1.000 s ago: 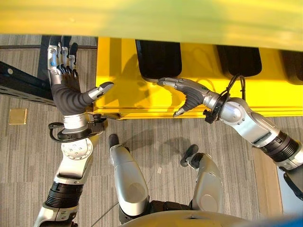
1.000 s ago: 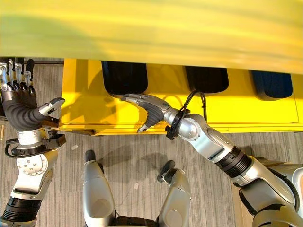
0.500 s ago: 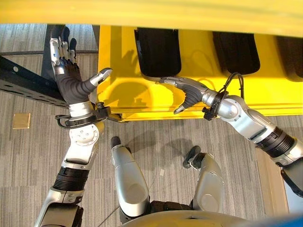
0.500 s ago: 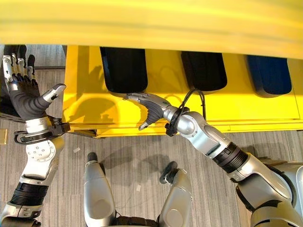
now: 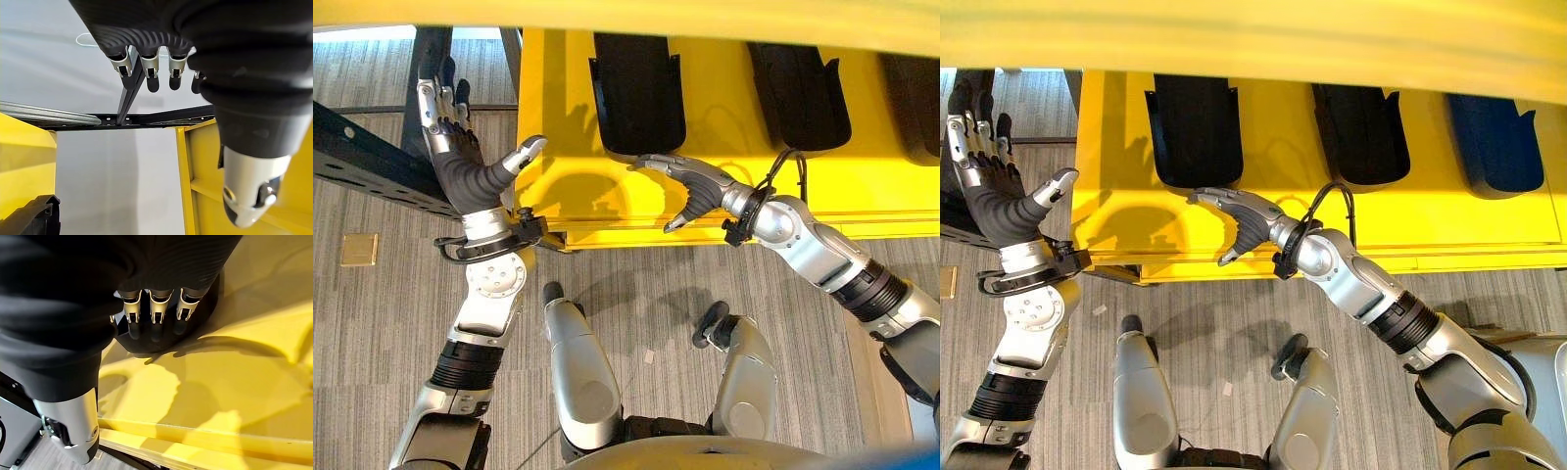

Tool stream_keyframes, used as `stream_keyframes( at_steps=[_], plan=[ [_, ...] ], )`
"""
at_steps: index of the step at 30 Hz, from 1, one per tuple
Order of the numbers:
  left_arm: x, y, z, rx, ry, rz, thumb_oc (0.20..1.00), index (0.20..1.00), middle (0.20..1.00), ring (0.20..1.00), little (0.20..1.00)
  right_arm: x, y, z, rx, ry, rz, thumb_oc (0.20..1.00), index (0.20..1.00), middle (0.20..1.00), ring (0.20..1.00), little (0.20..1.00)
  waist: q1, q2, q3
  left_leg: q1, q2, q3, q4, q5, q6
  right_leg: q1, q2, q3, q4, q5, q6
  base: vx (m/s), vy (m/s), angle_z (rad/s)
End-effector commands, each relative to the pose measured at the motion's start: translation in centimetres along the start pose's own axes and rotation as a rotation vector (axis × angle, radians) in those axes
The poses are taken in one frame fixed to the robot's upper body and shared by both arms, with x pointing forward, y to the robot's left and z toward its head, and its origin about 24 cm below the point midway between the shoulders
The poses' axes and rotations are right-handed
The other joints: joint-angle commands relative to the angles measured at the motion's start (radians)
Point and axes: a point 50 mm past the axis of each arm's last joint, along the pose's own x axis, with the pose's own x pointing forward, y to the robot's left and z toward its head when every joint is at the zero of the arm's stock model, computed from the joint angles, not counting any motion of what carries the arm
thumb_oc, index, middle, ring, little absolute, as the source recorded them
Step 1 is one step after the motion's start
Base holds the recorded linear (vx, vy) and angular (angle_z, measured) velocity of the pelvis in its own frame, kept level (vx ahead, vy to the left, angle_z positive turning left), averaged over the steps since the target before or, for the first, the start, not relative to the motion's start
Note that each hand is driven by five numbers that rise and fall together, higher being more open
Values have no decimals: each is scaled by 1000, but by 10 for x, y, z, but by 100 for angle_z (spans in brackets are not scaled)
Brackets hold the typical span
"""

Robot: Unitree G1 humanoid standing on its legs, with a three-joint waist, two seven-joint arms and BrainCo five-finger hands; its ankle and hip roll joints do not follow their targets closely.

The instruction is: Move parts from the plastic box to the shelf.

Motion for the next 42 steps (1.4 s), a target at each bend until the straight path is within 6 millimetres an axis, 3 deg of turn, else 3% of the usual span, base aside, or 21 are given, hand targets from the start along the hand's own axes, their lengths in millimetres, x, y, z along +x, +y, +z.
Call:
stream_keyframes(
  at_steps=[1,8,11,18,27,28,33,34,36,38,42],
  plan=[
    [-2,-10,7,-36,-45,-23,1000,1000,1000,1000,1000,16,-9,17,30,-81,-88,1000,1000,1000,1000,1000,18,-1,-73,-36,-19,23,-33,63,53,63,-22,65,40,-55,60,0,0,0],
    [-2,-9,9,-42,-67,-5,1000,1000,1000,1000,1000,15,-8,18,66,-104,-32,1000,1000,1000,1000,1000,11,0,-69,-37,-24,24,-32,61,54,56,-22,73,44,-55,61,-2,5,0],
    [-1,-4,14,-45,-103,19,1000,1000,1000,1000,1000,-1,2,35,153,-192,120,1000,1000,1000,1000,1000,-6,-8,-75,-20,-18,40,-52,73,54,66,-17,69,25,-45,61,1,10,0],
    [-6,7,17,-40,-116,56,1000,1000,1000,1000,1000,-31,9,35,232,-203,181,1000,1000,1000,1000,1000,-40,-19,-93,18,3,67,-71,79,45,94,-4,69,-1,-41,60,8,-2,0],
    [-10,12,15,-55,-81,57,1000,1000,1000,1000,1000,-46,12,33,376,-245,278,1000,1000,1000,1000,1000,-56,-14,-113,79,15,101,-109,93,42,131,0,57,-33,-32,54,16,13,-3],
    [-12,17,6,-62,17,52,1000,1000,1000,1000,1000,-53,9,32,511,-287,226,1000,1000,1000,1000,1000,-65,-9,-126,119,16,121,-137,103,40,159,0,44,-56,-28,56,66,49,-4],
    [-27,25,-19,-127,227,21,1000,1000,1000,1000,1000,-67,-1,25,716,-345,76,1000,1000,1000,1000,1000,-87,2,-156,184,23,160,-189,127,35,203,4,27,-108,-6,55,69,60,0],
    [-42,28,-31,-155,327,23,1000,1000,1000,1000,1000,-76,-3,21,826,-383,10,1000,1000,1000,1000,1000,-102,14,-174,209,25,177,-213,139,36,217,8,22,-132,5,54,61,73,-2],
    [-44,29,-33,-155,341,22,1000,1000,1000,1000,1000,-78,-3,20,847,-390,-1,1000,1000,1000,1000,1000,-103,16,-177,213,25,179,-217,140,36,220,10,20,-135,6,53,42,50,-1],
    [-66,34,-46,-184,461,31,1000,1000,1000,1000,1000,-90,1,12,1002,-414,-135,1000,1000,1000,1000,1000,-120,38,-199,256,27,204,-247,152,39,249,10,14,-163,16,54,96,126,-9],
    [-92,44,-59,-235,584,104,1000,1000,1000,1000,1000,-105,9,-14,1135,-279,-365,1000,1000,1000,1000,1000,-141,61,-224,311,18,235,-281,159,46,294,8,2,-216,37,59,76,94,-6]
  ],
)
